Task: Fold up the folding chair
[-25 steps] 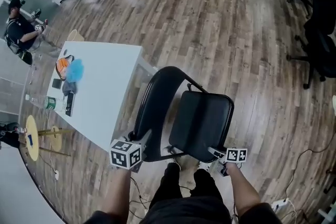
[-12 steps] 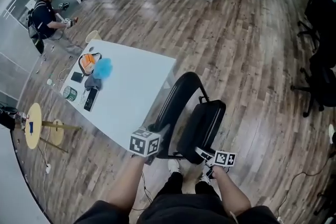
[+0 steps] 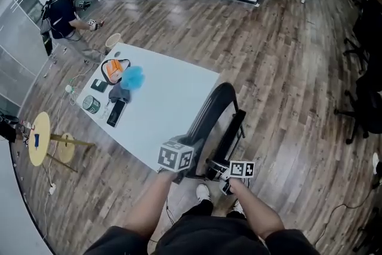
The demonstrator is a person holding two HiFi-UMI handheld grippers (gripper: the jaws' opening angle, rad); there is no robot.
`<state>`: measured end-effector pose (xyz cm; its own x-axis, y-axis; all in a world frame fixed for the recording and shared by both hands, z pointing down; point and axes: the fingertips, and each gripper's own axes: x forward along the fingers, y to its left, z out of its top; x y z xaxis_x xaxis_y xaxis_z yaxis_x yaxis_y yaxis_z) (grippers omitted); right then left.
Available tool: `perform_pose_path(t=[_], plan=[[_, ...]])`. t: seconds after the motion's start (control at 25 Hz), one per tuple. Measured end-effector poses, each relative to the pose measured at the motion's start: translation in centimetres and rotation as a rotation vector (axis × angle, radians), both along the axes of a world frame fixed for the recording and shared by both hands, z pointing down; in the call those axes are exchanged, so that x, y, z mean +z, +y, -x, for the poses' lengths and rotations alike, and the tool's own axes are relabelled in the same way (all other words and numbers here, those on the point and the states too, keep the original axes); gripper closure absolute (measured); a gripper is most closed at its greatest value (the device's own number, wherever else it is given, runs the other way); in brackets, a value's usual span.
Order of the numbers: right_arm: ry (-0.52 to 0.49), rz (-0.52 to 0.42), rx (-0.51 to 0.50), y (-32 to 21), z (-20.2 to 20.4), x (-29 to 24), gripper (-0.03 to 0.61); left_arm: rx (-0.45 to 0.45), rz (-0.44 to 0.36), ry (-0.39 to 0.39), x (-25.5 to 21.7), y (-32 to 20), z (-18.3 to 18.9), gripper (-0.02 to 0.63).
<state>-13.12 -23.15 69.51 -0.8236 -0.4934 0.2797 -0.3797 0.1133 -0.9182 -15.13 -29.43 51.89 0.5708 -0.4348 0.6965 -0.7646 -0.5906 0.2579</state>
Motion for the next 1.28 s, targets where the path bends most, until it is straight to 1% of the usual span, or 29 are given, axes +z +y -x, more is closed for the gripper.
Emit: perform_pose_path(t=[0.2, 0.44, 0.52, 0.72, 1.0, 1.28], plan=[[-0.002, 0.004, -0.004, -2.6, 4.4, -0.2, 0.169, -0.009, -0.006, -0.014, -0.4, -1.0, 1.7, 0.532], [0.021, 0.014, -0.002, -4.5, 7.5, 0.2, 0.171, -0.006, -0.015, -0.025, 0.0, -3.1, 5.2, 0.534], [0.031, 0.018, 0.000, -5.0, 8.5, 0.4, 0.172, -0.002, -0.011, -0.015, 0.4, -3.6, 6.1, 0.534], [0.056, 0.023, 0.000, -5.9, 9.7, 0.6, 0.170, -0.006, 0.014, 0.003, 1.1, -4.5, 7.8, 0.534], [0.088, 0.041, 0.003, -6.9, 11.7, 1.3, 0.170, -0.014, 0.027, 0.020, 1.9, -5.7, 10.1, 0.532], [0.101, 0.048, 0.002, -7.7, 12.9, 1.7, 0.170, -0.031, 0.022, 0.011, 2.2, -6.8, 11.8, 0.522]])
